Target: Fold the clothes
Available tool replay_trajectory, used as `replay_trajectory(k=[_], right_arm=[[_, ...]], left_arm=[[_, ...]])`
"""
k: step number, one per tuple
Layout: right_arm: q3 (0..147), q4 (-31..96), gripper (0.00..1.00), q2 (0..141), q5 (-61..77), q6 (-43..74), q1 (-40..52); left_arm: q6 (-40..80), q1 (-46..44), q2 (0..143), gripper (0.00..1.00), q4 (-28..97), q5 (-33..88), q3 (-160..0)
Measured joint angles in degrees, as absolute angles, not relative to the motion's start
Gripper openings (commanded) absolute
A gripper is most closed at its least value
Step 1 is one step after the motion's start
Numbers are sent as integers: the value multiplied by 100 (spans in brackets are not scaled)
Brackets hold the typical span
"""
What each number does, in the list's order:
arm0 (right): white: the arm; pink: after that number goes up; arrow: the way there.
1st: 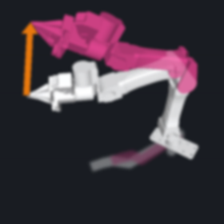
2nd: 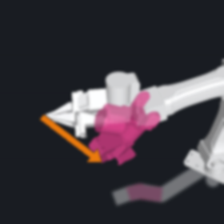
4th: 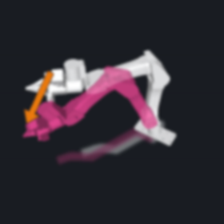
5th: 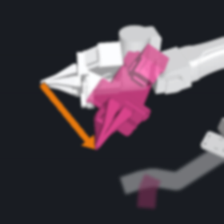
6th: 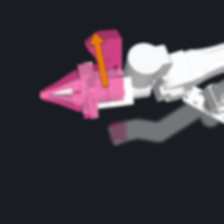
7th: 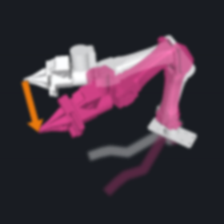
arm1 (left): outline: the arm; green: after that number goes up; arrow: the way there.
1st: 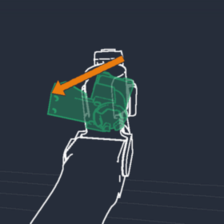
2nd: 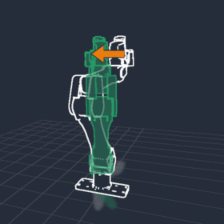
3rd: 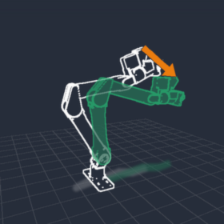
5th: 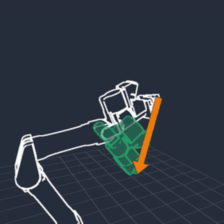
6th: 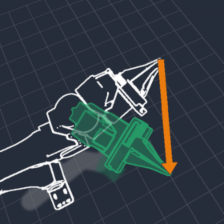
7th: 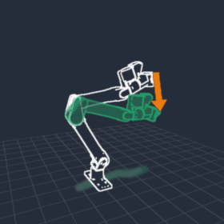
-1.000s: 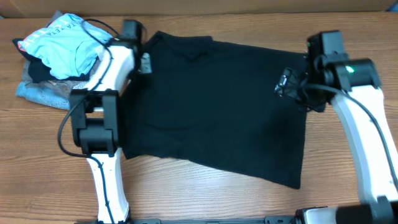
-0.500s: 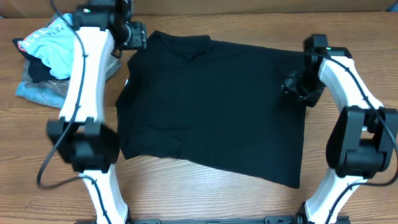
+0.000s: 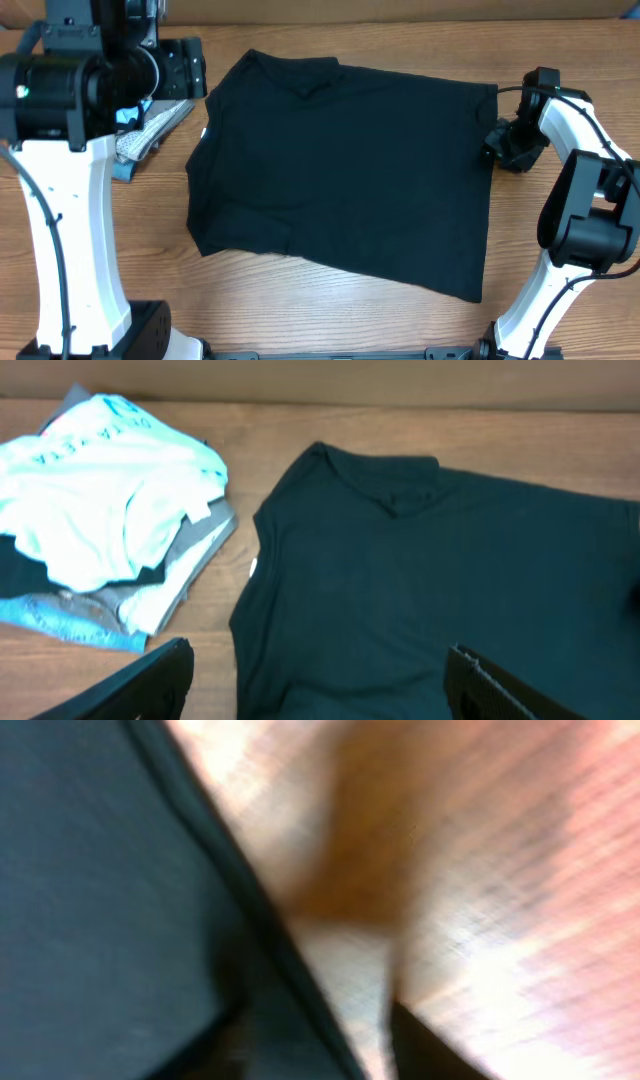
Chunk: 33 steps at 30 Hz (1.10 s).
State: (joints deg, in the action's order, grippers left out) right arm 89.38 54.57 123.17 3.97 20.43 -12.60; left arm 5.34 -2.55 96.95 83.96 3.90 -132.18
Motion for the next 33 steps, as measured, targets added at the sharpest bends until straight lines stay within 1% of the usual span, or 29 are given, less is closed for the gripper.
replay_trajectory(k=[2, 3, 4, 5, 6, 8, 10, 11, 12, 13, 16, 19, 24, 28, 33], right_arm=[[8938, 5140, 5, 12333, 486, 1922, -1238], [8936, 4930, 4, 12342, 489, 1968, -1234], [8934, 4711, 4, 12348, 467, 1997, -1234], [8932, 4536, 4, 12350, 434, 2069, -1240], [8932, 4261, 4, 12355, 421, 2143, -1269], [8941, 3828, 4, 12361, 469, 2268, -1378], [8986, 3699, 4, 12366, 663, 2362, -1588], [9026, 3706, 14, 12366, 781, 2394, -1710], [9080, 3734, 29, 12370, 921, 2429, -1868], [9133, 3778, 37, 12372, 1035, 2421, -1990], [9371, 4169, 44, 12372, 1487, 2379, -2386], [9544, 4550, 47, 12348, 1975, 2150, -2630], [9557, 5260, 48, 11952, 2536, 1769, -2646], [9568, 6088, 49, 11111, 2764, 1581, -2565], [9671, 7100, 49, 10274, 2882, 1455, -2440]], left_arm=[[534, -255, 9649, 86, 8545, 390, -13216], [530, -255, 9642, 87, 8606, 388, -13218], [491, -255, 9642, 90, 8674, 390, -13216], [456, -255, 9642, 97, 8715, 388, -13216], [355, -255, 9644, 100, 8774, 384, -13216], [169, -257, 9647, 100, 8864, 311, -13216], [-3, -263, 9655, 100, 9011, 252, -13216], [-73, -263, 9671, 100, 9126, 231, -13216], [-137, -263, 9688, 100, 9231, 211, -13216], [-189, -263, 9712, 100, 9321, 196, -13216], [-276, -263, 9793, 100, 9450, 196, -13216], [-322, -263, 9889, 100, 9526, 336, -13214], [-318, -309, 10031, 100, 9618, 768, -12794], [-316, -478, 10217, 100, 9470, 969, -11640], [-141, -836, 10468, 98, 8302, 1066, -9756]])
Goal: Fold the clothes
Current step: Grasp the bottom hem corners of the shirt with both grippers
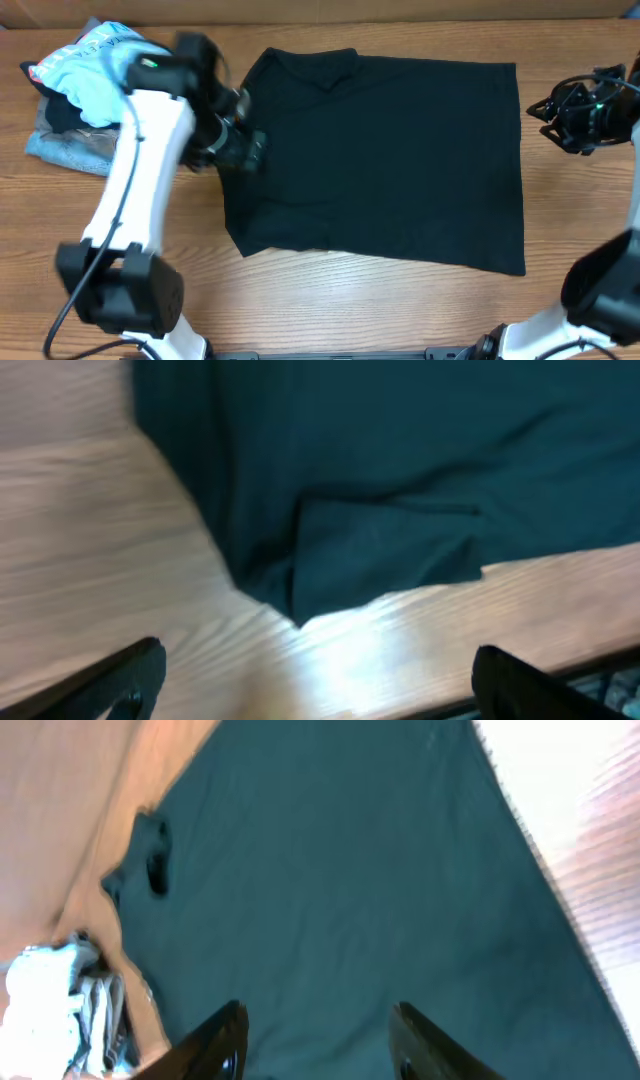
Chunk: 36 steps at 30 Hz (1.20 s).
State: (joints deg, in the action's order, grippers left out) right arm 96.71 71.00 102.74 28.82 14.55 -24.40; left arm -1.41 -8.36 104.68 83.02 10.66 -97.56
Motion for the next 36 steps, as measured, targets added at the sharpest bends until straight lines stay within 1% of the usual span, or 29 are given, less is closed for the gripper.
replay_trajectory(k=[6, 9, 11, 15, 17, 18, 19, 24, 27, 30, 32, 34, 36], right_arm=[[9690, 8112, 47, 10167, 2930, 1114, -2311], [9690, 8281, 48, 10169, 2917, 1015, -2311], [9690, 8296, 49, 10169, 2849, 985, -2314], [9627, 8108, 52, 10169, 2541, 1085, -2311], [9452, 7929, 54, 10169, 2440, 1131, -2311], [9319, 7813, 54, 10169, 2394, 1175, -2311], [9161, 7679, 55, 10167, 2357, 1199, -2311], [8079, 6781, 55, 10169, 2115, 1496, -2316], [7446, 6265, 56, 10175, 2032, 1653, -2342], [7032, 6034, 56, 10180, 1990, 1717, -2416], [6853, 5966, 56, 10180, 1957, 1758, -2486], [6770, 5946, 57, 10180, 1942, 1778, -2552], [6720, 5948, 57, 10180, 1927, 1787, -2611]], left_arm=[[325, -1140, 10523, 89, 7561, 1135, -7972], [572, -1149, 10523, 88, 7229, 1194, -7249], [722, -1149, 10523, 86, 7006, 1247, -6838], [1011, -1151, 10523, 81, 6484, 1378, -6077], [1111, -1151, 10523, 75, 6235, 1420, -5841], [1184, -1149, 10523, 70, 6169, 1435, -5776], [1245, -1149, 10497, 68, 6114, 1424, -5732], [1540, -1151, 10372, 61, 5907, 1264, -5588], [1662, -1151, 10361, 62, 5911, 1229, -5577], [1662, -1151, 10361, 62, 5948, 1225, -5581], [1662, -1151, 10350, 65, 5968, 1223, -5581], [1686, -1149, 10298, 70, 5955, 1140, -5570], [1754, -1133, 10169, 72, 5913, 1000, -5546]])
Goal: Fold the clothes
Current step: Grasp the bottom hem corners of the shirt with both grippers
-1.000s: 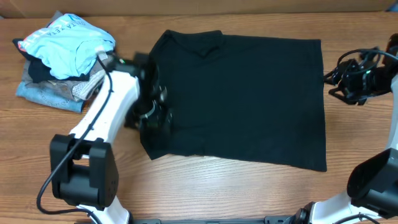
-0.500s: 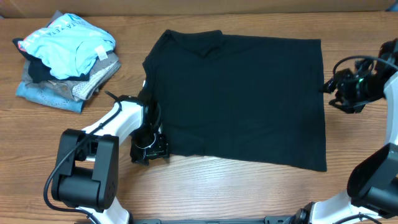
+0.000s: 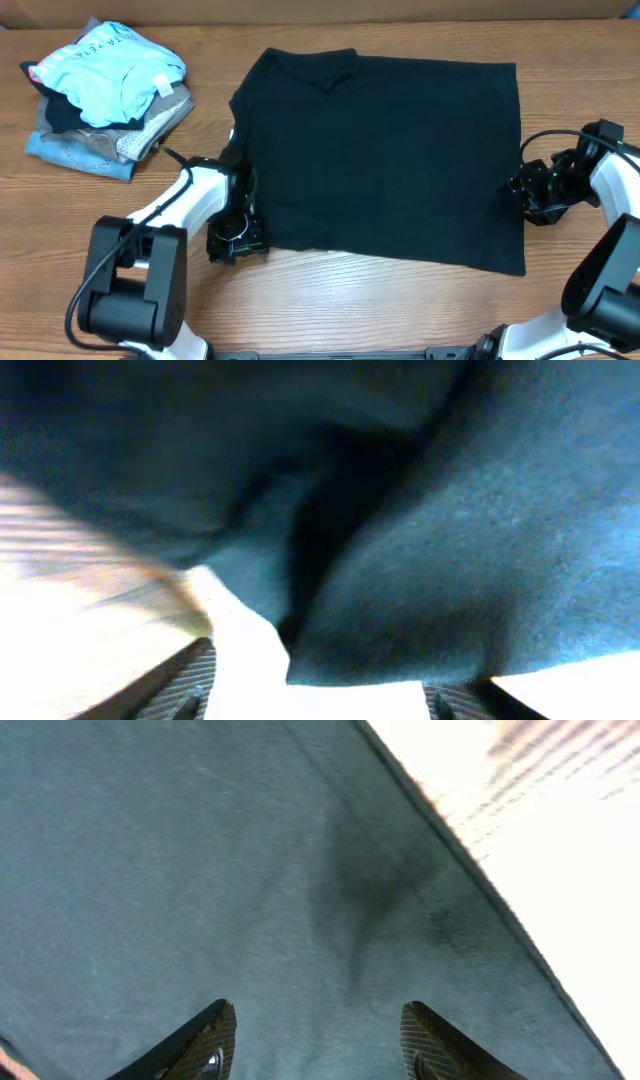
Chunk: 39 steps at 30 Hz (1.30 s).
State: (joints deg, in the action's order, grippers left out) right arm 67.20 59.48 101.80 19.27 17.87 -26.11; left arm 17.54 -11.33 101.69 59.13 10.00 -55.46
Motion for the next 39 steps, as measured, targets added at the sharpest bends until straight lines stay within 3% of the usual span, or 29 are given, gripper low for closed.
replay_trajectory(k=[6, 14, 22, 26, 29, 32, 33, 36, 38, 39], right_arm=[[6549, 5959, 57, 10180, 1855, 1802, -2799], [6226, 5992, 57, 10180, 1752, 1881, -2912], [5867, 5986, 57, 10180, 1710, 1931, -2932], [5586, 5894, 56, 10180, 1588, 2062, -2932], [5474, 5806, 44, 10141, 1538, 2171, -2932], [5393, 5760, 10, 10097, 1452, 2255, -2954], [5376, 5769, 7, 10097, 1417, 2285, -2965], [5358, 5808, 8, 10097, 1406, 2377, -2987], [5363, 5898, 25, 10099, 1411, 2381, -2987], [5365, 5951, 38, 10099, 1406, 2368, -2985]], left_arm=[[1835, -1041, 9734, 68, 5756, 545, -5540], [1922, -1039, 9734, 38, 5363, 377, -5107], [1962, -1039, 9664, 26, 4982, 379, -5015], [1986, -1041, 9653, 12, 4921, 384, -5015], [2060, -1041, 9651, 4, 4888, 449, -5015], [2088, -1041, 9647, 4, 4884, 469, -5015], [2091, -1041, 9644, 4, 4884, 469, -5015], [2102, -1041, 9642, 4, 4886, 469, -5015], [2110, -1041, 9642, 4, 4888, 469, -5015], [2110, -1041, 9642, 4, 4888, 469, -5015]])
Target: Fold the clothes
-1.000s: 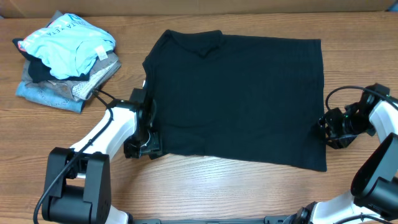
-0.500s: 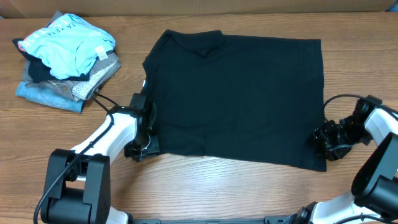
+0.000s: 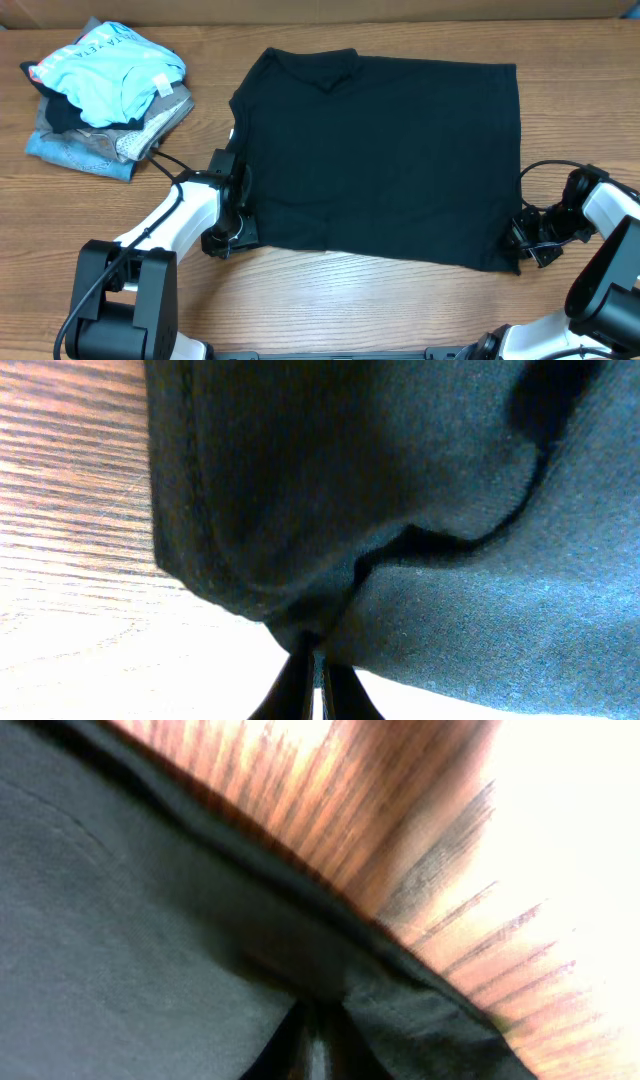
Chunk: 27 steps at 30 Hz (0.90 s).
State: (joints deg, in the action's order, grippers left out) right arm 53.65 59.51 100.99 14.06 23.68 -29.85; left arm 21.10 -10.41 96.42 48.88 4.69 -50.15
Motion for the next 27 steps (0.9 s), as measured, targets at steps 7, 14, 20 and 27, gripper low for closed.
replay_trajectory(k=[7, 14, 20, 27], right_arm=[[5376, 6160, 52, 10103, 1306, 2394, -2974], [5046, 5852, 14, 9909, 1219, 2497, -3092], [4888, 5833, 4, 9778, 1249, 2493, -3332], [5103, 6495, 4, 9732, 1199, 2303, -3210]], left_arm=[[2110, -1041, 9642, 4, 4910, 467, -5015], [2110, -1041, 9642, 4, 4928, 447, -5015], [2110, -1041, 9642, 4, 4939, 445, -5015], [2235, -1039, 9607, 4, 5474, 403, -5061]])
